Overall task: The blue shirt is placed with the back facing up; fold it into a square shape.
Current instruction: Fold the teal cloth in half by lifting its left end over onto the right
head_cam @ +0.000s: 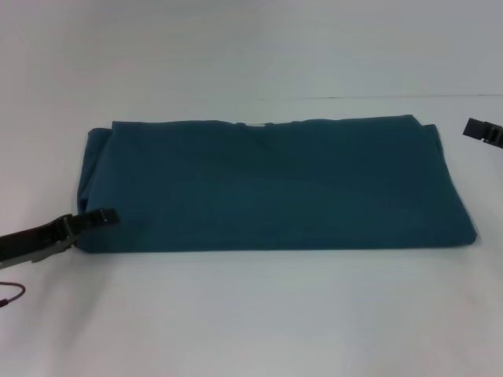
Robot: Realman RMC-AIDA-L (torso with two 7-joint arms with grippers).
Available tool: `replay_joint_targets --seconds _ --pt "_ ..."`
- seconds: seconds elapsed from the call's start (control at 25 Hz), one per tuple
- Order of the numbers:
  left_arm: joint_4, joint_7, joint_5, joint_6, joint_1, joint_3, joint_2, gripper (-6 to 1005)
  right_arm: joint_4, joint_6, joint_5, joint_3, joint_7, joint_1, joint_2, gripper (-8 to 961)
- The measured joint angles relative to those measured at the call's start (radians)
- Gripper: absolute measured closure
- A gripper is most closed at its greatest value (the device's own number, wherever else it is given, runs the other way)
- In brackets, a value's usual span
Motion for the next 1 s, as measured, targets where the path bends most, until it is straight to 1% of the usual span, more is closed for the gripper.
replay_joint_targets --seconds 0.2,0.48,0.84,1.0 --pt "0.000 0.001 -0.001 -0.001 -0.009 0.000 -0.003 103 0.000 -0.001 -0.003 0.000 0.000 -0.002 0.000 250" --pt "0.004 0.001 0.006 -0.001 -0.010 0.002 0.002 102 0.000 0.003 -0.006 0.000 0.000 -0.001 0.000 250" --pt "0.030 -0.012 0.011 0.005 -0.003 0.050 0.005 102 0.000 0.004 -0.007 0.000 0.000 -0.001 0.000 249" --pt "0.059 -0.038 0.045 0.004 0.000 0.044 0.014 102 0.000 0.004 -0.007 0.000 0.000 -0.001 0.000 249"
